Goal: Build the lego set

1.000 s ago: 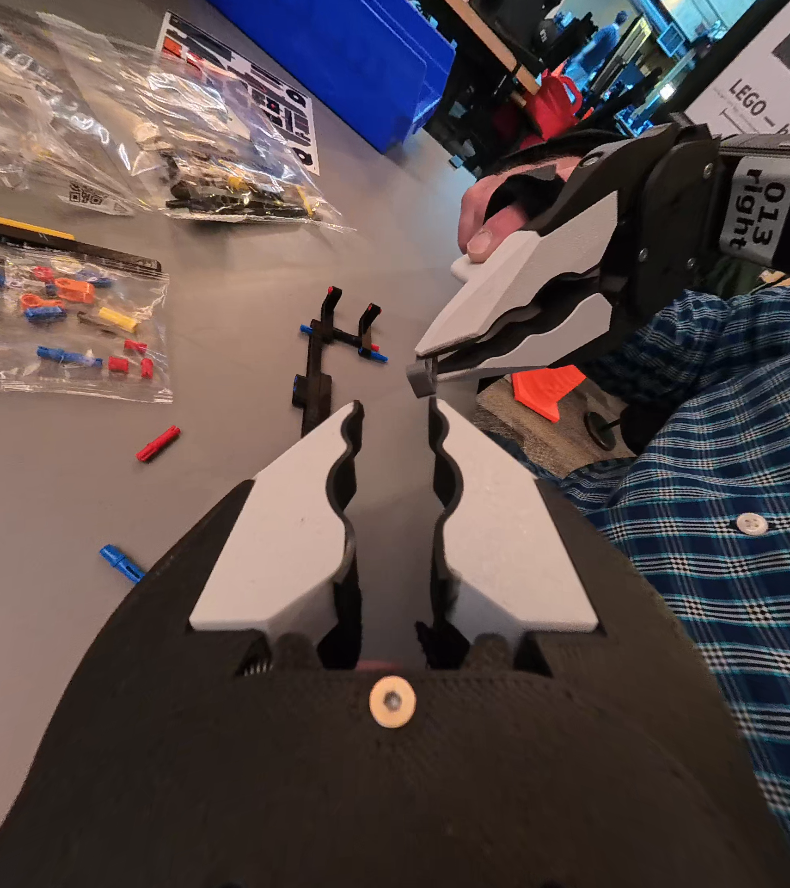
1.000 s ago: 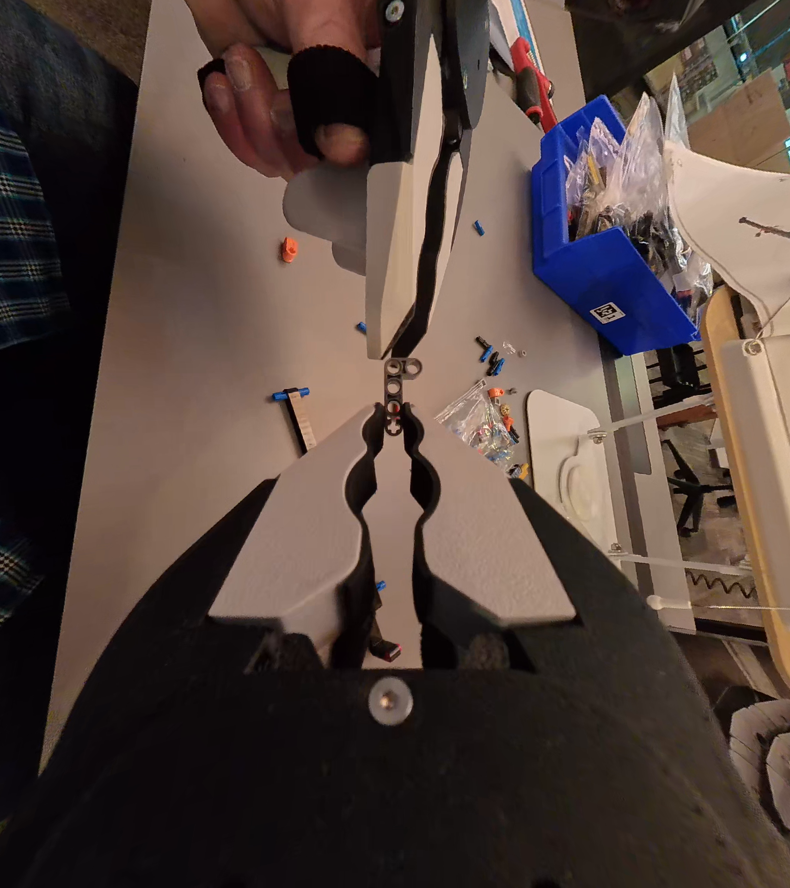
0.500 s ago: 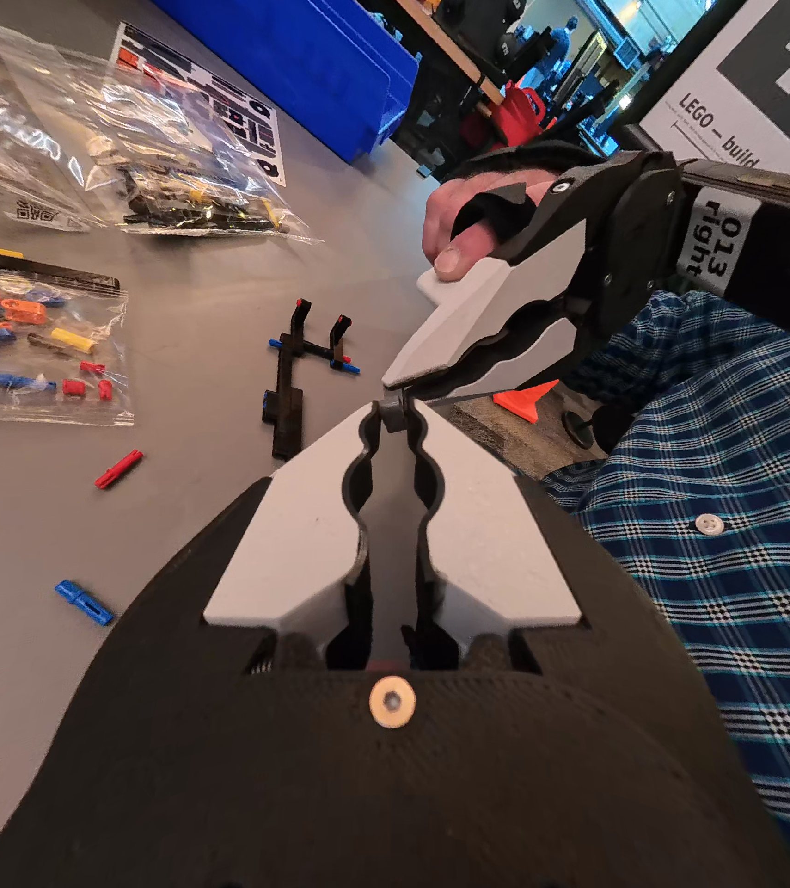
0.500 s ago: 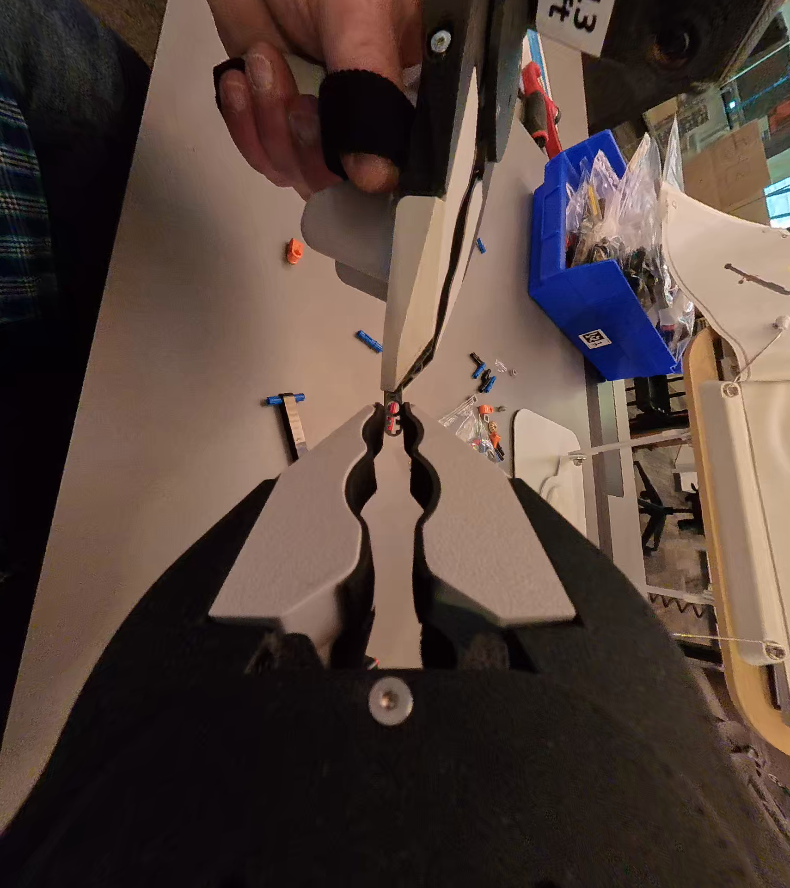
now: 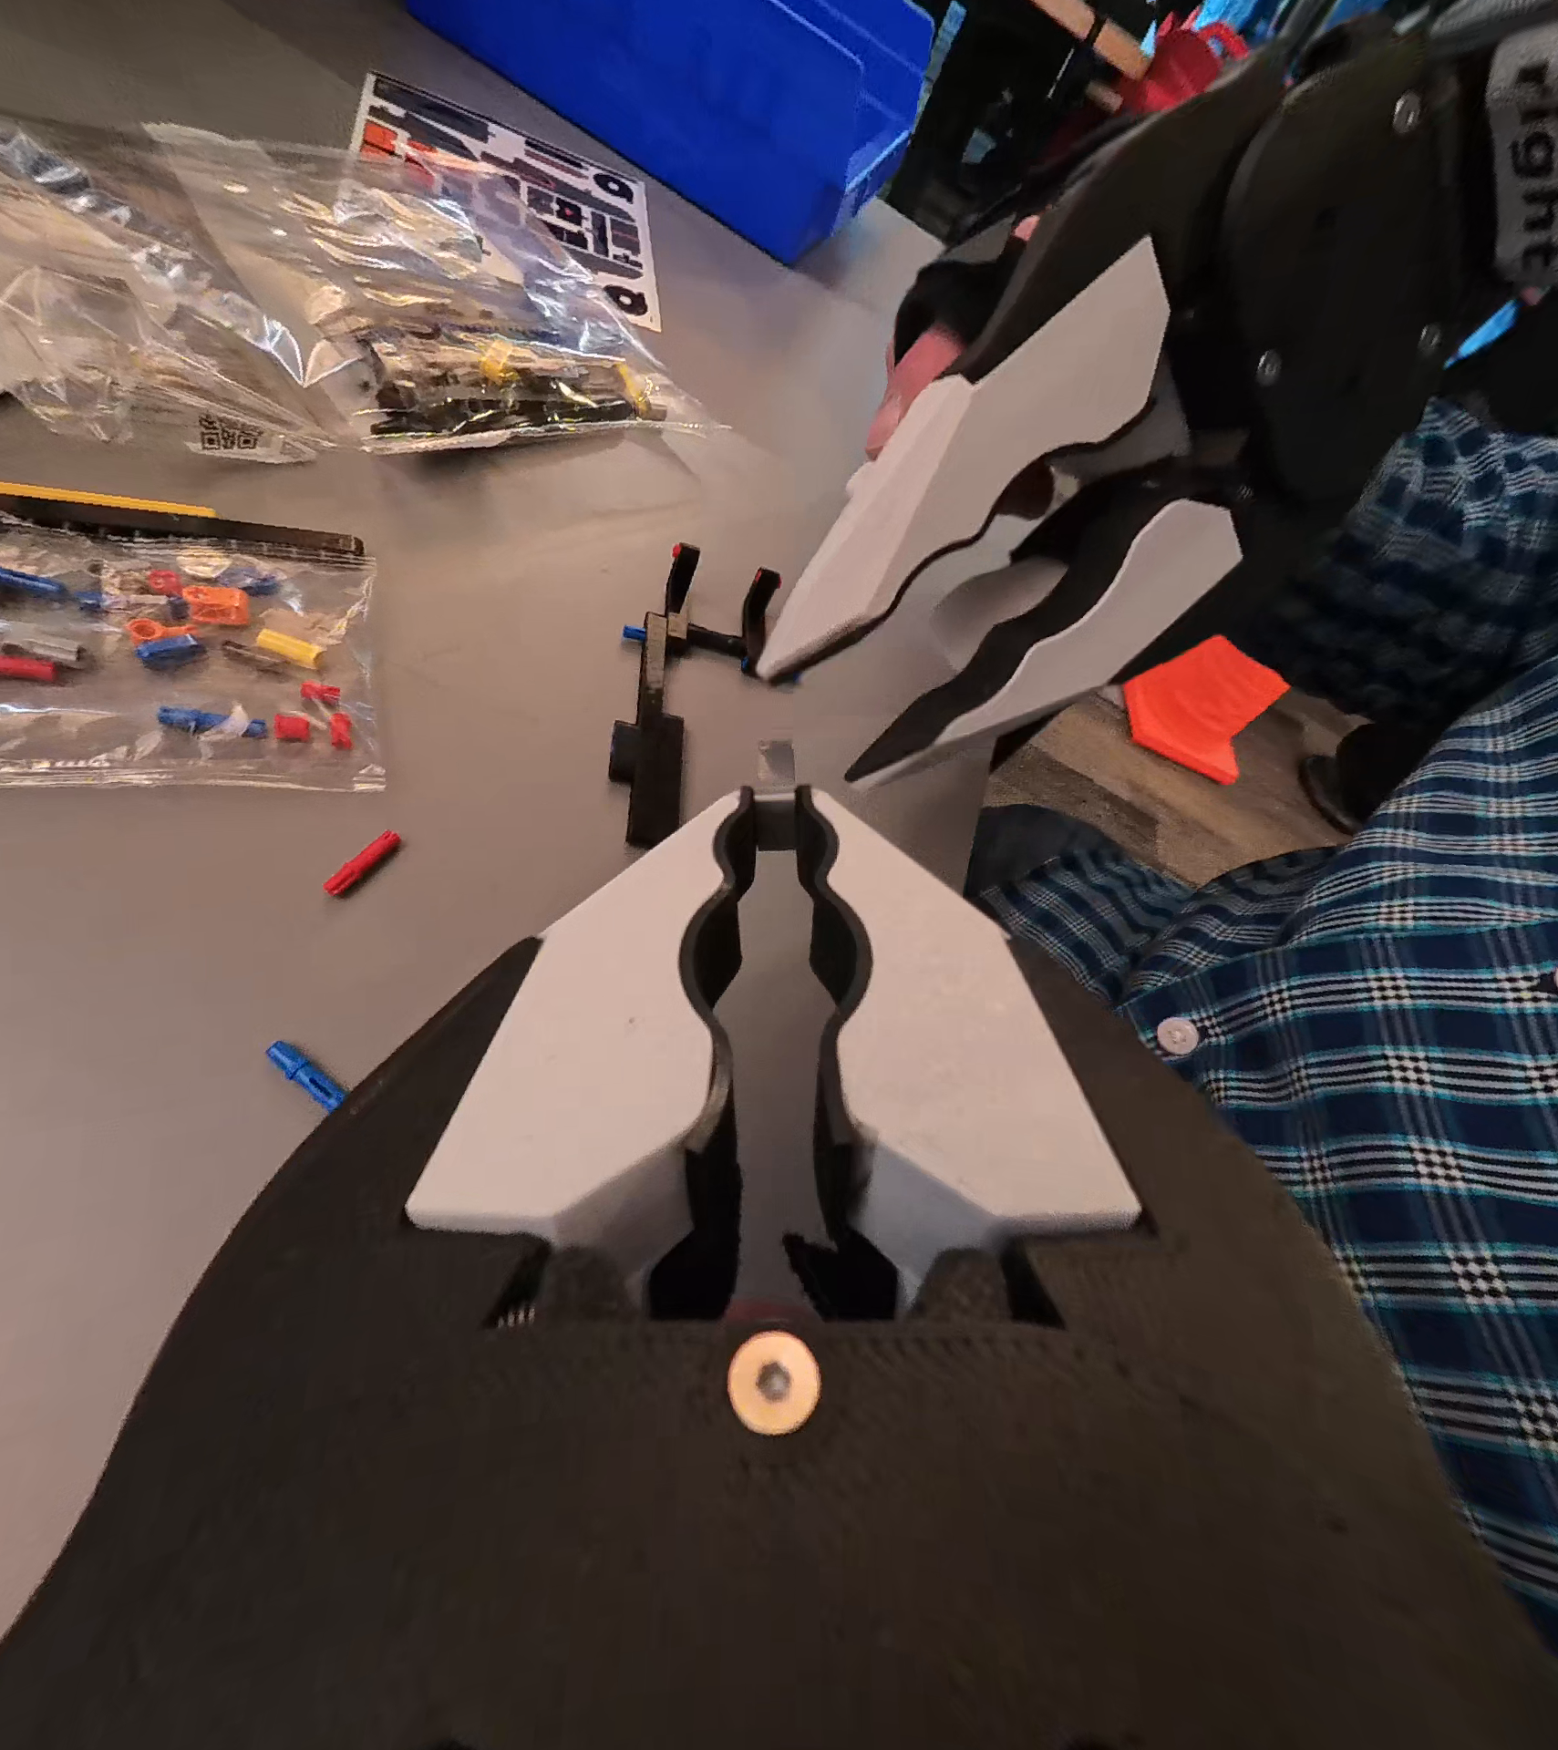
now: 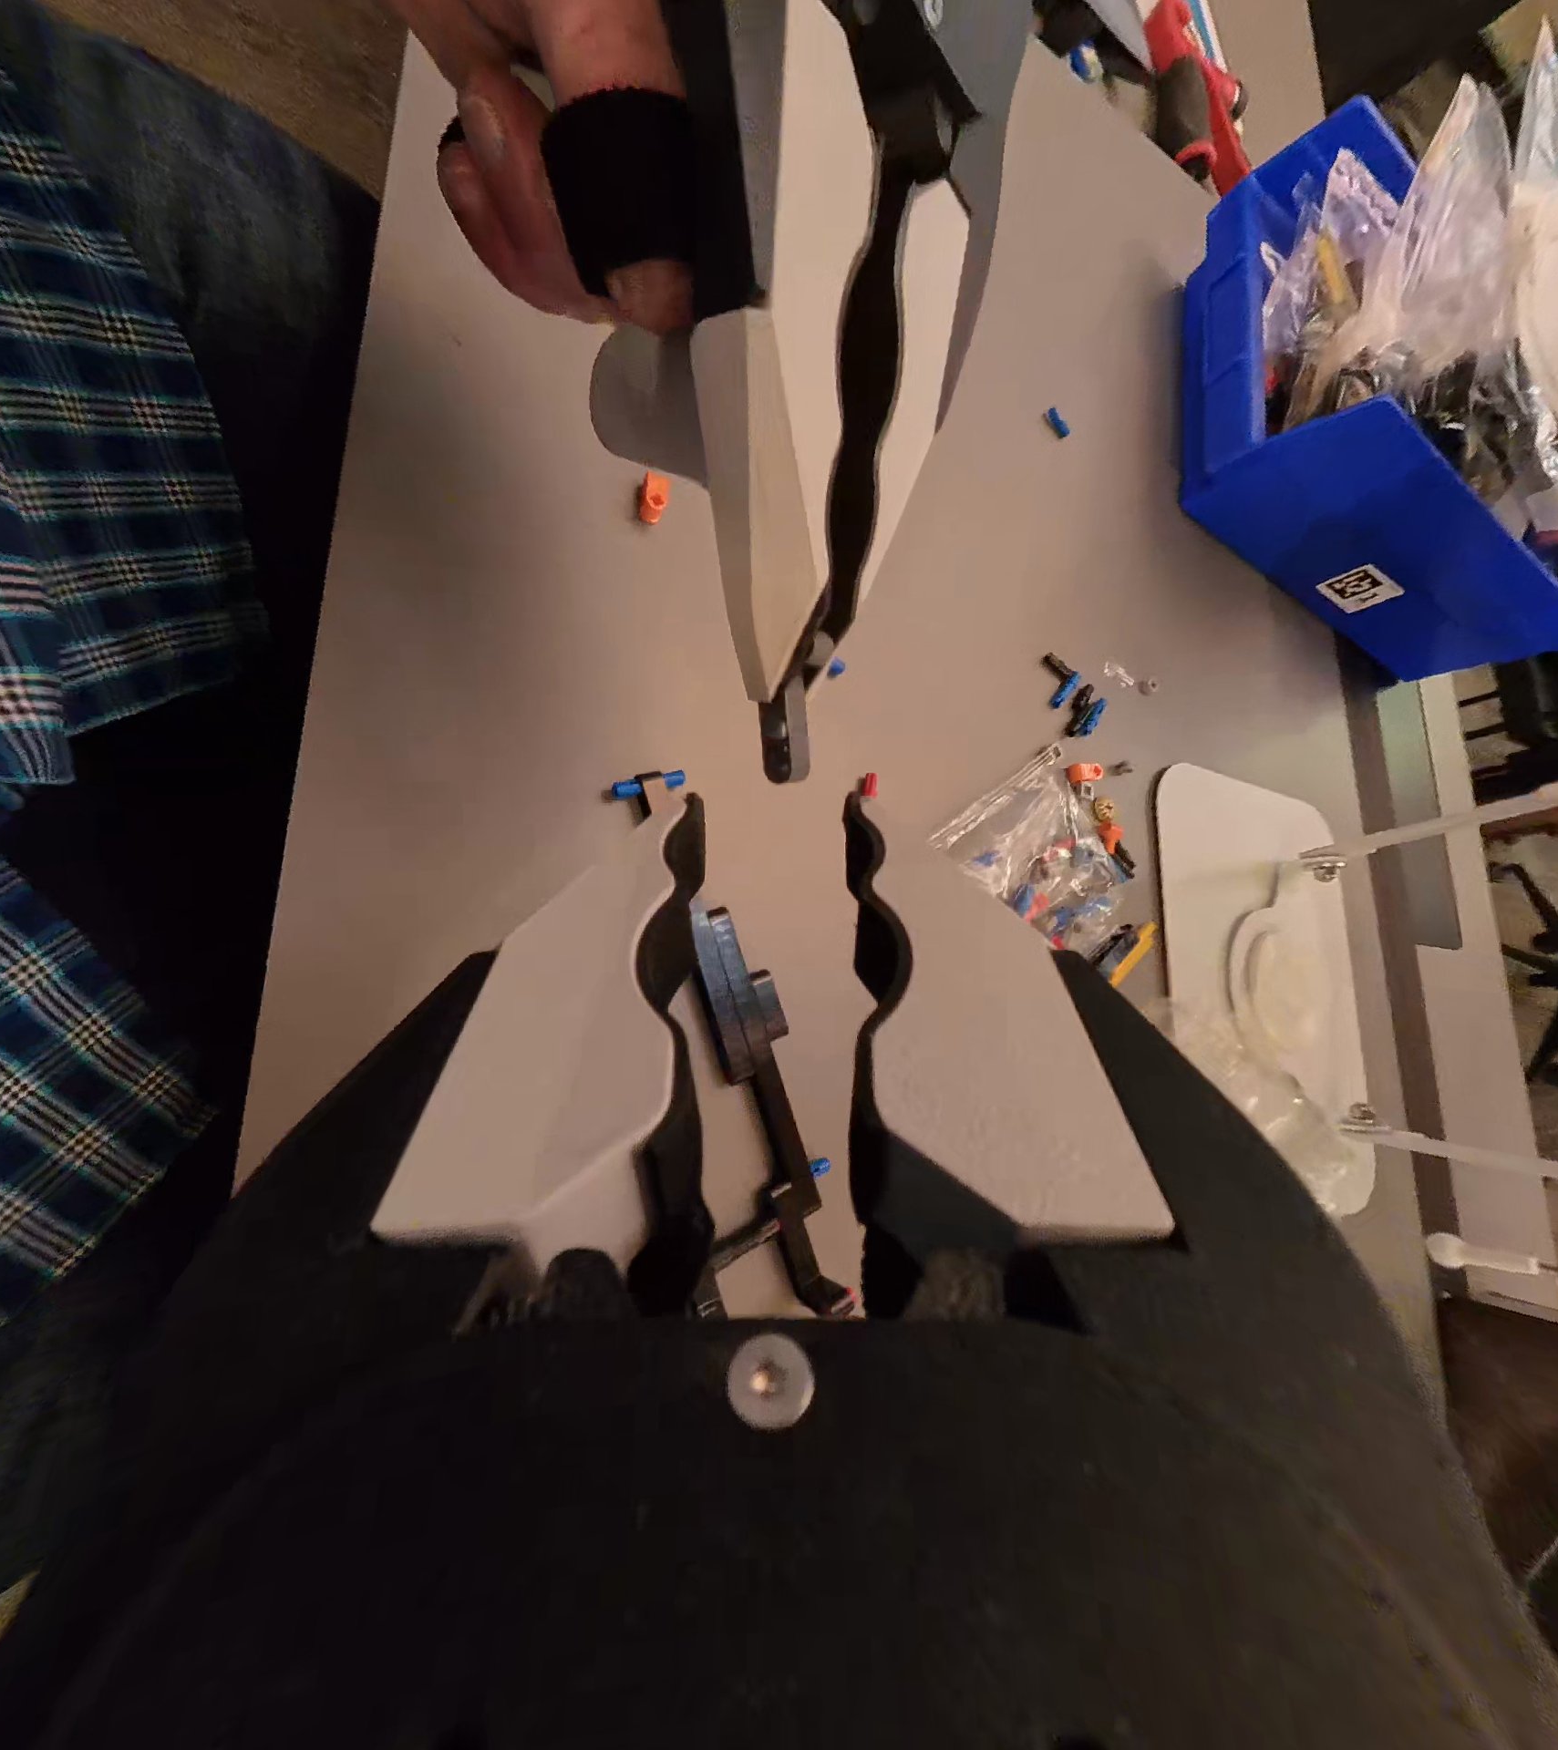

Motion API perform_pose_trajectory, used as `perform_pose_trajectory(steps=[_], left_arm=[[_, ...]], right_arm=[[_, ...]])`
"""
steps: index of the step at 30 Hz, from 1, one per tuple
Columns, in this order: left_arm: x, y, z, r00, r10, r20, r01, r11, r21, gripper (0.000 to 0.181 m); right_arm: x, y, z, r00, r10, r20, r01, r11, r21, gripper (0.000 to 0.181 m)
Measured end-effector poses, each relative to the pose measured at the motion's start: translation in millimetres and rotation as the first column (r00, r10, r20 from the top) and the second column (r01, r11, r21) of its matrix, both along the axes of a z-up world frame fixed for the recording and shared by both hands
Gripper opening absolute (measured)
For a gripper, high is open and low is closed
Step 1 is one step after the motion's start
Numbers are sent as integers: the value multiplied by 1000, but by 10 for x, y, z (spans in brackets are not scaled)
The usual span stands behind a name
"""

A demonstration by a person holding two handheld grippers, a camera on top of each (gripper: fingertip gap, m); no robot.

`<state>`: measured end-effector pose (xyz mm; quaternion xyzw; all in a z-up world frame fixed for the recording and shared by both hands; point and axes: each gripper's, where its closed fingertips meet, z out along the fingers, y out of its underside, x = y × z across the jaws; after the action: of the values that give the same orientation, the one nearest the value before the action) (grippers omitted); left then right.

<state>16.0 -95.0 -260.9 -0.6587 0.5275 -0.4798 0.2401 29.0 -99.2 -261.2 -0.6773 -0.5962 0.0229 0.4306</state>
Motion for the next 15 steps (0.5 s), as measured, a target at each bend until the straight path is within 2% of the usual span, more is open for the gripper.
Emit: perform_pose_trajectory(steps=[7,15], left_arm=[[-105,-11,-142,997,33,-68,-27,996,88,6],[-216,-147,-429,984,71,-165,-39,981,190,6]], right_arm=[[106,-30,-18,997,-40,-62,35,996,-87,30],[148,-73,-144,993,-65,-95,46,981,-189,33]])
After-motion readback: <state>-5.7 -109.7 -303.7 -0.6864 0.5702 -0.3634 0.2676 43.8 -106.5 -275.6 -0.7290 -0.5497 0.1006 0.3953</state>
